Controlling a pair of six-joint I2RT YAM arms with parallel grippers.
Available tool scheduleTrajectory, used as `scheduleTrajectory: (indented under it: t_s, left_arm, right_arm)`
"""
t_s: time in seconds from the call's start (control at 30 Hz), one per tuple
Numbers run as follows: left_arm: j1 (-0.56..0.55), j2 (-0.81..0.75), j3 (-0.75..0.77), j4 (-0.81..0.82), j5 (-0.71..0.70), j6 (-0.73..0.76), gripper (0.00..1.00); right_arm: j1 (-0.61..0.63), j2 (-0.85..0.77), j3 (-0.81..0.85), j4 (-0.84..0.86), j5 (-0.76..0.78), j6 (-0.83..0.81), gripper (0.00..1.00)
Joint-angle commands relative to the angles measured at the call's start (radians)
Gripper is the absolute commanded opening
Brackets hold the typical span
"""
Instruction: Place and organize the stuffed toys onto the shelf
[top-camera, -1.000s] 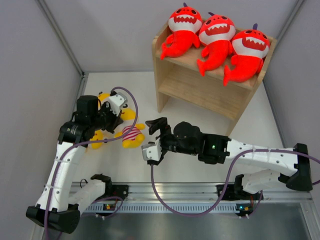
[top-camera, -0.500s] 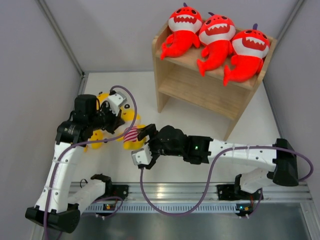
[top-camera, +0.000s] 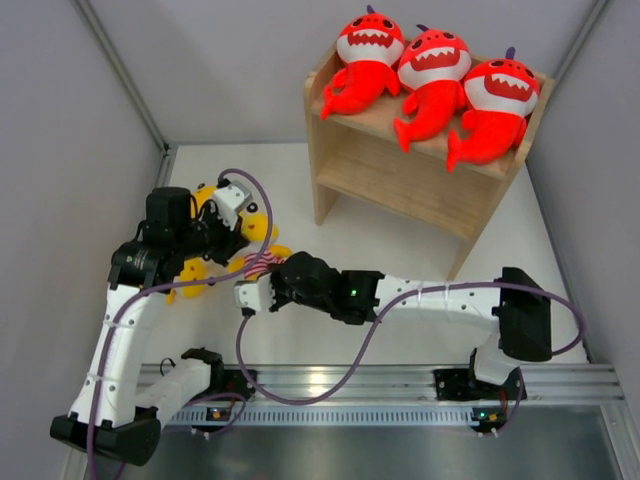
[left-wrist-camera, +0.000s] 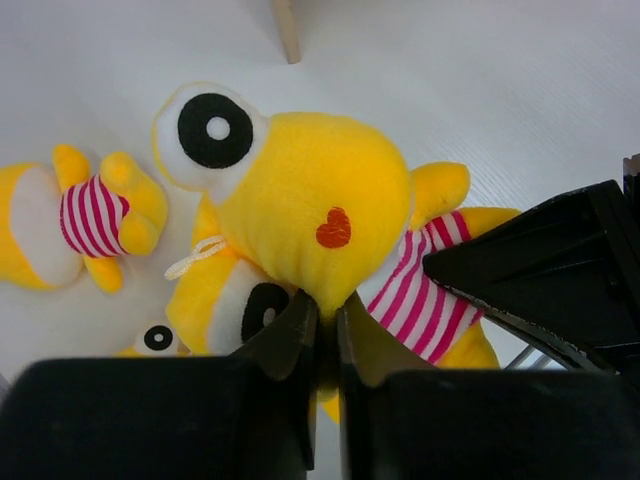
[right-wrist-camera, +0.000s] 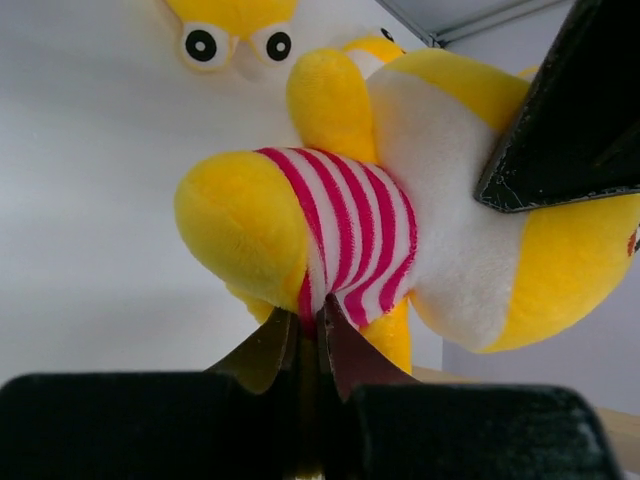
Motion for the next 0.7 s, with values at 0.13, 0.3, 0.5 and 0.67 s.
scheduleTrajectory:
  t_s: [0.13,0.3,0.5,0.67]
  left_arm:
    - [-0.001,0.016,0.06,0.004,-0.065,-0.027,0.73]
    - [-0.001,0.014,0.114,0.004,-0.203,-0.058,0.98]
    - [-0.001,-0.004,0.141,0.004,-0.466,-0.047,0.98]
    - [-0.001,-0.013,0.112,0.006,-0.524,-0.03,0.98]
  right_arm:
    - [0.011,-0.098,-0.014,-0.03,0.089,0.141,0.0]
    - [-0.015,-0.197,-0.052,-0.092,0.148,0.219,0.0]
    - [-0.042,-0.27,0.004,-0.238,0.285,0.288,0.0]
    - [-0.114,-0.226,0.167,-0.439,0.417,0.426,0.0]
